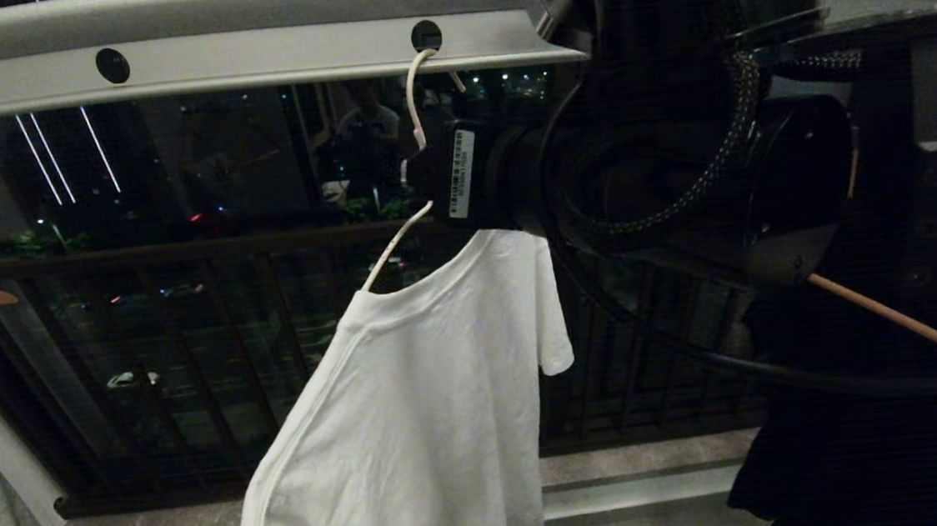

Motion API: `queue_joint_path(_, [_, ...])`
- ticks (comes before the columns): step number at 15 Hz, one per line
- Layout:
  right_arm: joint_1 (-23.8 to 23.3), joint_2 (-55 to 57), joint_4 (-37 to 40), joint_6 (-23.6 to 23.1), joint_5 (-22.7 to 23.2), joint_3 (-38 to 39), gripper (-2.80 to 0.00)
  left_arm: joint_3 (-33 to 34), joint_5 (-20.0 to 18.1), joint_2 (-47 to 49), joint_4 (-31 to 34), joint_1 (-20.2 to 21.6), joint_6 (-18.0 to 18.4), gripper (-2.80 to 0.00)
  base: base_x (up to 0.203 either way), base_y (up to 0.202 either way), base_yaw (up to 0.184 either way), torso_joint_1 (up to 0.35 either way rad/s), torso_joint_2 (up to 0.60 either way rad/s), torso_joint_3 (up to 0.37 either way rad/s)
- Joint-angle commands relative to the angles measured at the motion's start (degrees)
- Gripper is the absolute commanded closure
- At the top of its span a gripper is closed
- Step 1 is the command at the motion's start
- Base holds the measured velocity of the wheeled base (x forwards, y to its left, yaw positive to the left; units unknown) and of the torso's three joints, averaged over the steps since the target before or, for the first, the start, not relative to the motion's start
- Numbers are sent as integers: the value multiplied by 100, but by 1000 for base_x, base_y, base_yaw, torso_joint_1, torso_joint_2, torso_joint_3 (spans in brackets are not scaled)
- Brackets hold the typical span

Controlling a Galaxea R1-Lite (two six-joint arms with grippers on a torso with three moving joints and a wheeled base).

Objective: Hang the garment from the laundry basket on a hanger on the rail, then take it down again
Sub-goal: Take the clothes off the clothes rack

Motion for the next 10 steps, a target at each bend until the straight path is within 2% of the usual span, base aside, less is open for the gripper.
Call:
queue_joint_path(1, [151, -82, -7, -3, -33, 75, -280, 88, 1, 0, -4, 0, -2, 0, 0, 0, 0, 0, 0, 0])
queue_joint_path(4, [207, 305, -12, -132, -295, -62, -280, 88, 1, 9, -4, 0, -2, 0, 0, 0, 0, 0, 0, 0])
queue_joint_path(8, [125, 852, -15, -449, -1050, -531, -280, 88, 1, 2, -4, 0, -2, 0, 0, 0, 0, 0, 0, 0])
queue_joint_path(10, [118, 854, -15, -541, -1174, -531, -280, 88, 1, 1, -4, 0, -2, 0, 0, 0, 0, 0, 0, 0])
